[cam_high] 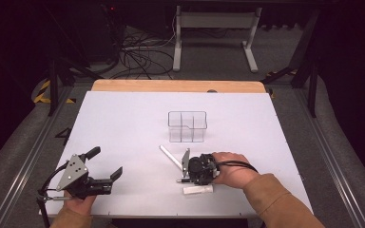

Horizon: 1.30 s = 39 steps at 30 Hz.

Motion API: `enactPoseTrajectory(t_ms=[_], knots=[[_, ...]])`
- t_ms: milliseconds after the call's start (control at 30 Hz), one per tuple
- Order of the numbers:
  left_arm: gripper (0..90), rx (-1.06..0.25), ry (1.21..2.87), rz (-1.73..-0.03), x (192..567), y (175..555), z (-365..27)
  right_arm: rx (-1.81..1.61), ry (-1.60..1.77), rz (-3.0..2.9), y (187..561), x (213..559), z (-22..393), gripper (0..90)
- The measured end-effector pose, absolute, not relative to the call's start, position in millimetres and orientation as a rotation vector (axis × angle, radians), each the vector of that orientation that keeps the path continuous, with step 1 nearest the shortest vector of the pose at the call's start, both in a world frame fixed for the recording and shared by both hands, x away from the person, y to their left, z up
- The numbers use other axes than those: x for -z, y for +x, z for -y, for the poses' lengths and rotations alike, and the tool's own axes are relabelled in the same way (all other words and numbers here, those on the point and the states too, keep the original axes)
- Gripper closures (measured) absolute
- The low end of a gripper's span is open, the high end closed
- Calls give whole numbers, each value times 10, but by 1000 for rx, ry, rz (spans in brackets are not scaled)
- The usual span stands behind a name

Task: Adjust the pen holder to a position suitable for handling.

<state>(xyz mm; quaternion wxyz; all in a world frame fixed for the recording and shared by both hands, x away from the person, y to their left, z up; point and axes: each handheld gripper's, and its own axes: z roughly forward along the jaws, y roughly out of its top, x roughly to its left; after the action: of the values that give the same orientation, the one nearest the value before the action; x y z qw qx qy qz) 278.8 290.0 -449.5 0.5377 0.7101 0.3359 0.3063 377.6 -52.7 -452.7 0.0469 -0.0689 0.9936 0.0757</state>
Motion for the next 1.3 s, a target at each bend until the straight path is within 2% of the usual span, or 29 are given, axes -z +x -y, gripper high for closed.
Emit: enactPoseTrajectory(t_ms=[567, 933, 1300], knots=[[19, -726, 1687, -800, 4495, 2789, -2903, -244, -196, -3027, 3779, 4482, 539, 796], [19, -723, 1687, -798, 4496, 2798, -2890, -419, -179, -2963, 3739, 4184, 687, 795], [19, -728, 1683, -796, 4495, 2806, -2896, -518, -158, -2910, 3714, 4048, 719, 795]])
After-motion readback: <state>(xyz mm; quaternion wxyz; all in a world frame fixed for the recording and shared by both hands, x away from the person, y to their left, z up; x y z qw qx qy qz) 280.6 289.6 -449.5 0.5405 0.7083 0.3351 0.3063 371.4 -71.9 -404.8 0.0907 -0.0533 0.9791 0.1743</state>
